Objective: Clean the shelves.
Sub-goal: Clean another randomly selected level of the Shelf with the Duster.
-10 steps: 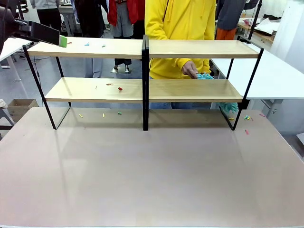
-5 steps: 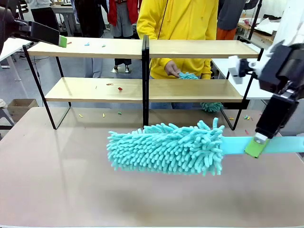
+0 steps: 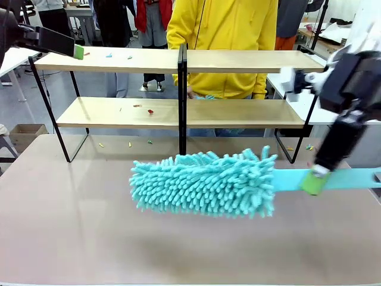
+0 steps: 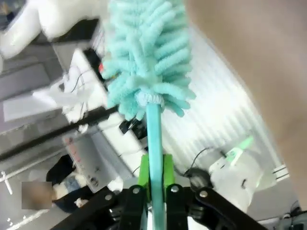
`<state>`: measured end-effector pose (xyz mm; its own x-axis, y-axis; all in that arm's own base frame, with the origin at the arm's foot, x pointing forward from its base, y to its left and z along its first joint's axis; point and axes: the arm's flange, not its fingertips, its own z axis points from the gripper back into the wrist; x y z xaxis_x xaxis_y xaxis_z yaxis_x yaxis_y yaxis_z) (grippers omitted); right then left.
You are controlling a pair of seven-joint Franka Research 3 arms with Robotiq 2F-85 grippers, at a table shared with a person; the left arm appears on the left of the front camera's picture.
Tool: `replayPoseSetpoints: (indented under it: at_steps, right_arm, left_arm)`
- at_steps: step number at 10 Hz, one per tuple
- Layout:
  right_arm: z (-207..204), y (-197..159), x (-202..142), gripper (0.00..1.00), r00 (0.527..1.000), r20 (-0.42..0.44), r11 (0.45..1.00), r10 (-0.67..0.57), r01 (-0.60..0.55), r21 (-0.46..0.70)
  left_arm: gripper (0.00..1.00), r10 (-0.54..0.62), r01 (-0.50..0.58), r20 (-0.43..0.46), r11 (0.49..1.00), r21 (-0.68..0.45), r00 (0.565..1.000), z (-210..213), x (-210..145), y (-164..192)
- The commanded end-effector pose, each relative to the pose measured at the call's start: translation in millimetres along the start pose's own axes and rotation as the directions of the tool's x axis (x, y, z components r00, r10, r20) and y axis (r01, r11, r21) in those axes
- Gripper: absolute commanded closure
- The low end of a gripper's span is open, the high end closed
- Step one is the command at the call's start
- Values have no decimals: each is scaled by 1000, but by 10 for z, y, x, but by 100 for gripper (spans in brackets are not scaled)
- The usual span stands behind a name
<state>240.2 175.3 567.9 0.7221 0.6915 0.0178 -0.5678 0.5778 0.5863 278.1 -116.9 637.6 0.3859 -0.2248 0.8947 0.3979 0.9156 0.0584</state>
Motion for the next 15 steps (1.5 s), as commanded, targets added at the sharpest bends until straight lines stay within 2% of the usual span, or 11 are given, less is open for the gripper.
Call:
replayPoseSetpoints:
  at_steps: [1,2,3,5,6,7,8,10,12,14,15]
  right_arm:
    - [-412,-103,791,87,997,34,989,-63,66,-131]
    - [-568,-236,1076,87,987,83,974,-135,148,-174]
    - [-736,-337,1353,87,986,107,975,-126,143,-172]
    - [-946,-519,1806,87,946,284,928,-158,240,-284]
    - [-1049,-682,1952,87,933,328,917,-145,251,-310]
    - [-1059,-663,1902,87,962,241,970,-130,174,-171]
    - [-1031,-660,1781,87,951,282,945,-127,202,-256]
    - [-1112,-776,1909,87,950,280,950,-137,206,-234]
    - [-1307,-904,2226,87,932,342,949,-123,212,-235]
    - [-1379,-999,2394,87,890,436,925,-134,271,-268]
    - [-1380,-999,2464,87,825,548,910,-134,321,-262]
  left_arm:
    - [0,0,0,2,1000,2,1000,1,5,5]
    - [0,0,0,2,1000,2,1000,1,5,5]
    - [0,0,0,2,1000,2,1000,1,5,5]
    - [0,0,0,2,1000,2,1000,1,5,5]
    - [0,0,0,2,1000,2,1000,1,5,5]
    - [0,0,0,2,1000,2,1000,1,5,5]
    - [0,0,0,2,1000,2,1000,1,5,5]
    - [0,0,0,2,1000,2,1000,1,5,5]
    - [0,0,0,2,1000,2,1000,1,5,5]
    - [0,0,0,2,1000,2,1000,1,5,5]
    - [0,0,0,2,1000,2,1000,1,5,5]
